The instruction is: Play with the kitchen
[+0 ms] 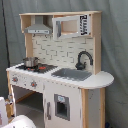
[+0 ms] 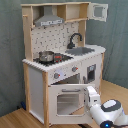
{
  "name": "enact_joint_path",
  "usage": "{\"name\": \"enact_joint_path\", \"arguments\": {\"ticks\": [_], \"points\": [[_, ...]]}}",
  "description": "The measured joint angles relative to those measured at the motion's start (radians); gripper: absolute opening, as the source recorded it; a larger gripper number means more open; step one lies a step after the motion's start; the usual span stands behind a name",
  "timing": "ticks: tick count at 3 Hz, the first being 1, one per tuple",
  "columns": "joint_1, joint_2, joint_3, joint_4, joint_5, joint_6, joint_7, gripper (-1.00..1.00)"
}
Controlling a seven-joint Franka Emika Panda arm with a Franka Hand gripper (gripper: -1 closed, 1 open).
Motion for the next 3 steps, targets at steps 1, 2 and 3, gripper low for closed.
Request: {"name": "enact_joint_path", "arguments": {"ticks": [1,2,3], "points": [[-0.004,0.000,0.000,-0.061,-0.003,0.080,0.000,1.00],[-0.010,-0.001,-0.003,-0.126,-0.003,0.166,0.001,1.00],[-0.024,-0.001,-0.006,-0.175,-0.003,0.254,0.001,1.00]]}}
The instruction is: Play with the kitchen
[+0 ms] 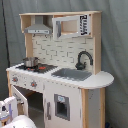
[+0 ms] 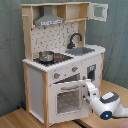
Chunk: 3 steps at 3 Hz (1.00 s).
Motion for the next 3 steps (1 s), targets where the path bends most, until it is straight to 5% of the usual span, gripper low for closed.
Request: {"name": "enact_joint_path", "arguments": {"ticks": [3], "points": [[-0.124,-0.001,-0.040,-0.008,-0.022,0.278,-0.052,1.00]]}}
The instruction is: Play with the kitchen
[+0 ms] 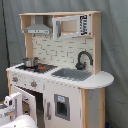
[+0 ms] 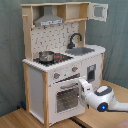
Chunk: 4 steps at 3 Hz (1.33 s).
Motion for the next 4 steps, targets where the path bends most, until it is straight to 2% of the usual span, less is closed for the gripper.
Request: {"name": "enact_joint_path", "arguments": {"ticks": [1,2,3,4], "points": [[-0.050,0.000,-0.020,-0.001,-0.002,0.087,-0.034,1.00],[-0.108,0.000,-0.020,-0.004,-0.003,0.163,-0.065,1.00],[-0.045,0.002,-0.051,-0.066,-0.002,0.194,-0.083,1.00],[0.051,0.002,-0.049,-0.125,-0.001,0.174,-0.082,1.00]]}}
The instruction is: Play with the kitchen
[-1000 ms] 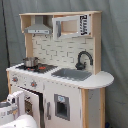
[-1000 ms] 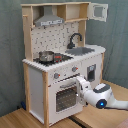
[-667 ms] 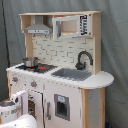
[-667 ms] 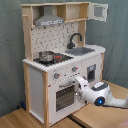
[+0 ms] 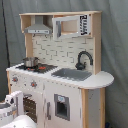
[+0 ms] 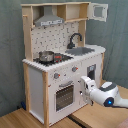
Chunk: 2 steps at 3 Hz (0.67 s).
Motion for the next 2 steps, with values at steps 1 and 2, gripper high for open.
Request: {"name": "enact_joint_path", "arguments": {"ticks": [1,2], "points": [[0.085,0.000,-0.009,-0.011,-0.001,-0.055,-0.026,1.00],[0.148,0.000,-0.038,-0.007,-0.001,-0.107,-0.105,1.00]]}}
